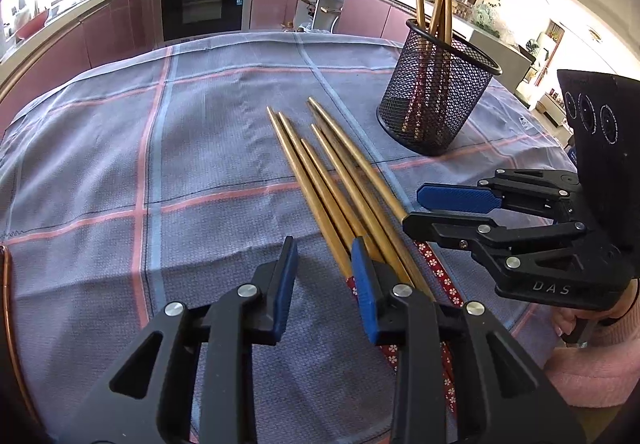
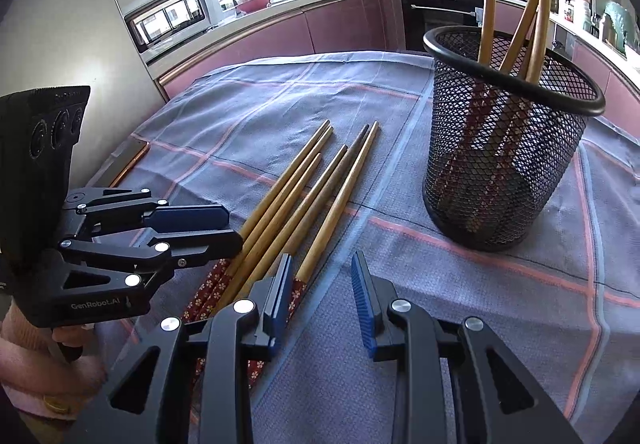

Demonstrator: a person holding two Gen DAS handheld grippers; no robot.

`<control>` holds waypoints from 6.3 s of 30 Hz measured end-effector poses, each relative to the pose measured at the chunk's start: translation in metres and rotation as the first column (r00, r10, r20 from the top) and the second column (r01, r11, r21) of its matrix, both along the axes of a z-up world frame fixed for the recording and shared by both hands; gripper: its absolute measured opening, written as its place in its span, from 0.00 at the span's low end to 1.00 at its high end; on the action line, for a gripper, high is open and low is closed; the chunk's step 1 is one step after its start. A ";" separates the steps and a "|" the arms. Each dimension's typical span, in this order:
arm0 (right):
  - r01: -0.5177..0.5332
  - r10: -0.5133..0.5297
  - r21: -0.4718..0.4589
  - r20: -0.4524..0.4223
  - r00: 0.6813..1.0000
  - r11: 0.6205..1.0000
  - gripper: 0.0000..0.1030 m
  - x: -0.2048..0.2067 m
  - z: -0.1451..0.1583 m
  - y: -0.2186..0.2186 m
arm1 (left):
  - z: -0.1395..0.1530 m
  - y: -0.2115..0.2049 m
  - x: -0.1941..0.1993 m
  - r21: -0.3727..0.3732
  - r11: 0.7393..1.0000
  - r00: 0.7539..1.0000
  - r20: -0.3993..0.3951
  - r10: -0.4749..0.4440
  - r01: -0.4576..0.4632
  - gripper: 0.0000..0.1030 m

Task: Organize utensils
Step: 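Move both open grippers back over the remaining chopstick pile, then grasp one bamboo chopstick with the left gripper while the right gripper grasps another, then lift both chopsticks upright and lower them into the black mesh cup, then open both grippers to release the chopsticks into the cup, then move both open grippers back over the remaining chopstick pile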

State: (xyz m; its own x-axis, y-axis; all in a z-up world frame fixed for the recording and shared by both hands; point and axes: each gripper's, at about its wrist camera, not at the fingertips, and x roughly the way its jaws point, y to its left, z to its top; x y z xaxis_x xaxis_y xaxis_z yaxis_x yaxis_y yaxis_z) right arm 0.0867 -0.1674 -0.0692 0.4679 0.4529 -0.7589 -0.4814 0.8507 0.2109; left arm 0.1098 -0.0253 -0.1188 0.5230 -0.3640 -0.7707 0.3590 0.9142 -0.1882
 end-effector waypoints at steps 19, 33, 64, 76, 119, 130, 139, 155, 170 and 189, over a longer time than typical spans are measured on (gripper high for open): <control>0.032 -0.031 -0.036 0.021 0.999 0.999 0.22 0.024 -0.003 0.014 | -0.002 -0.009 0.025 0.041 0.999 1.000 0.002 0.016 -0.016 0.16; 0.132 -0.131 0.091 -0.014 0.991 0.987 0.05 0.023 -0.001 -0.019 | 0.000 -0.001 0.023 0.001 0.996 0.996 0.006 0.091 -0.091 0.08; -0.036 0.037 0.028 -0.034 0.999 0.999 0.06 0.033 -0.003 0.004 | -0.004 -0.004 0.035 -0.025 0.999 0.997 -0.059 -0.046 0.045 0.11; -0.037 0.028 0.108 0.092 0.995 0.993 0.06 0.007 0.040 -0.028 | 0.028 -0.005 0.023 -0.050 0.998 0.999 0.023 -0.041 0.042 0.07; 0.043 -0.130 0.214 0.411 0.902 0.976 0.06 0.013 0.167 -0.109 | 0.213 -0.054 0.019 -0.228 0.954 0.904 0.420 -0.084 0.195 0.07; 0.074 -0.163 0.224 0.413 0.896 0.972 0.06 0.024 0.166 -0.111 | 0.202 -0.085 0.028 -0.165 0.967 0.913 0.390 -0.115 0.193 0.07; 0.110 -0.196 0.243 0.363 0.911 0.964 0.06 0.036 0.150 -0.115 | 0.179 -0.095 0.040 -0.134 0.972 0.937 0.319 -0.141 0.192 0.07; 0.130 -0.150 0.150 0.129 0.980 0.980 0.07 0.071 0.097 -0.105 | 0.138 -0.108 0.079 -0.073 0.977 0.966 0.181 -0.186 0.202 0.07; 0.175 -0.198 0.170 0.128 0.972 0.970 0.18 0.070 0.090 -0.111 | 0.125 -0.100 0.085 -0.111 0.979 0.975 0.167 -0.150 0.170 0.14; 0.015 -0.067 0.214 0.242 0.968 0.977 0.27 0.008 0.111 -0.088 | 0.110 -0.038 0.029 -0.092 0.992 0.973 0.224 -0.061 0.083 0.28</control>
